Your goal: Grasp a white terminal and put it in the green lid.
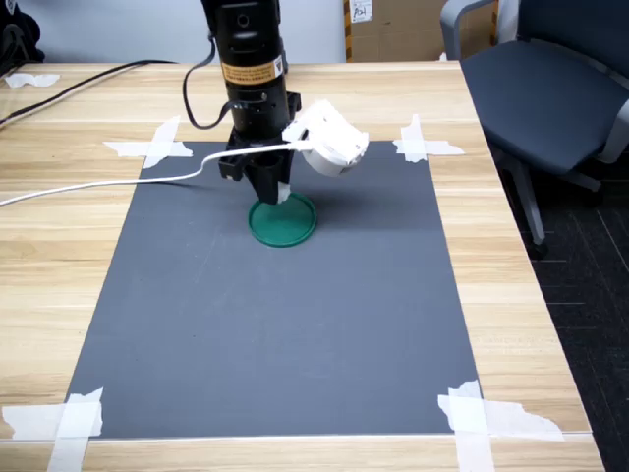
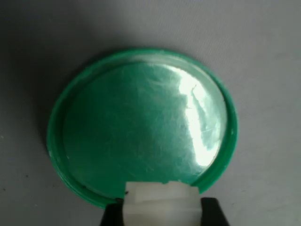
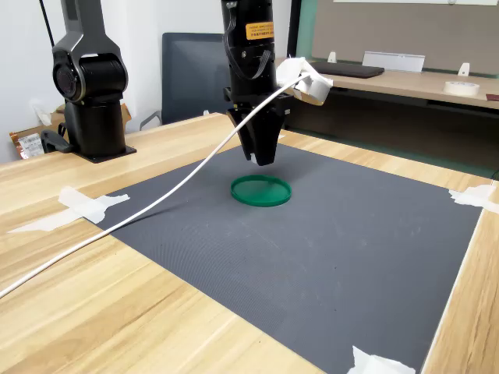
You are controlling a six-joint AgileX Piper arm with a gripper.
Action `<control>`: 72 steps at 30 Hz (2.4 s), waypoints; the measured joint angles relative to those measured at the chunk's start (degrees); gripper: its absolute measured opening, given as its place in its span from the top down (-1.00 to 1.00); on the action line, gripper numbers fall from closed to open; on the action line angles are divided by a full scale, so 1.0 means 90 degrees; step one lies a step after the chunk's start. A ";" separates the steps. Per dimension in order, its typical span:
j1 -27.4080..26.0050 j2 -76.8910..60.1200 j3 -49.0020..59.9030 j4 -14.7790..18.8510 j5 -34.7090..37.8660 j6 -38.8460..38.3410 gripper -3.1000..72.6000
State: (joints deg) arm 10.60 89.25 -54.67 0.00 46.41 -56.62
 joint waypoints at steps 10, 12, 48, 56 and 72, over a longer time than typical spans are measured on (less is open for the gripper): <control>0.0000 0.0031 0.0000 0.0000 -0.0034 0.0045 0.13; 0.0000 0.0031 0.0000 0.0036 -0.0028 0.0045 -0.02; 0.0000 -0.2977 0.0024 0.0541 -0.1130 0.0844 0.64; 0.0000 -0.4768 0.0892 0.0688 -0.2082 0.1371 0.98; -0.1460 -0.8248 0.3531 0.0707 -0.2866 0.3892 0.99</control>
State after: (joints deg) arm -2.54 15.02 -22.89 6.36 20.62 -21.59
